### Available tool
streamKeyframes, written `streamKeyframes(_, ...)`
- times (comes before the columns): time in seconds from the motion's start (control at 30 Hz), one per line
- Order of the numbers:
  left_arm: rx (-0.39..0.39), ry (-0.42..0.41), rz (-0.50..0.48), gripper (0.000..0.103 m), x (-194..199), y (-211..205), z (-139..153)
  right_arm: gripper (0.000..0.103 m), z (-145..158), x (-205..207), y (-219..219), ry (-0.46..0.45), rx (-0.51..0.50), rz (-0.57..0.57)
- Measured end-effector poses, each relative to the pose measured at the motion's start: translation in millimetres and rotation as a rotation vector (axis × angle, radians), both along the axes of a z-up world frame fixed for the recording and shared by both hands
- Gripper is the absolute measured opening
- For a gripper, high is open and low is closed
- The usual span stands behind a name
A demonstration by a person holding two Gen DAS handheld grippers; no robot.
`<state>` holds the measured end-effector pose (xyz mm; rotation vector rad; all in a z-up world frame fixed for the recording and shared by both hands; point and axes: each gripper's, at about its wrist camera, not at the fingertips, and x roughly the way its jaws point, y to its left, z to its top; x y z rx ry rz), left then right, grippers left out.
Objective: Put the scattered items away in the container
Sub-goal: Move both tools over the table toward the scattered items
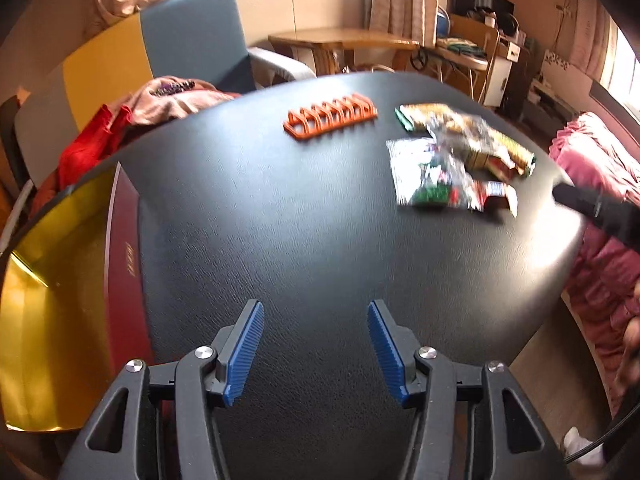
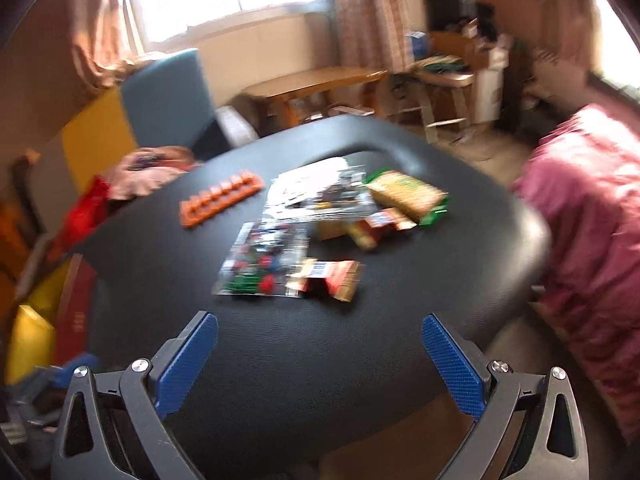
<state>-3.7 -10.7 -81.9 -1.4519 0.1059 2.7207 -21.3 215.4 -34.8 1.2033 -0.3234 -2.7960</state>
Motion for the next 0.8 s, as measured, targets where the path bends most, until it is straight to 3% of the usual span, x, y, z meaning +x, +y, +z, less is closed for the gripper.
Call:
streamKeyframes(0.07,0.001,-0.011,-0.007,0.055,-0.2,-0.9,-6.9,0.103,-2.7,-16.7,1.6,-0.016,-0.071,0.062)
streamKeyframes(0.2,-0.008,-0.027,-0.008,0.055,-1.0,-6.4,-16.8,0.103,-5.0,-48.3,-8.9,-0.025,-0.096,0.130)
streamKeyframes(0.57,0.038,-0.057,-0.002,0.056,-6.9,-16.9,-29.0,0.103,-37.1,-127.3,-13.9,-0.153,-0.060,0.118)
streamKeyframes(0.67,0.041,-0.055,-0.004,0.056,-7.1,-17.2,-29.0,0.103,-51.1,-134.4,-13.1,-0.203,-0.062,0.115)
streamKeyframes(0.8,0.046,-0.056,-0.002,0.056,-7.8,-18.0,-28.7,0.103,-54.0,-124.4,-30.0,-0.222,-0.176,0.227)
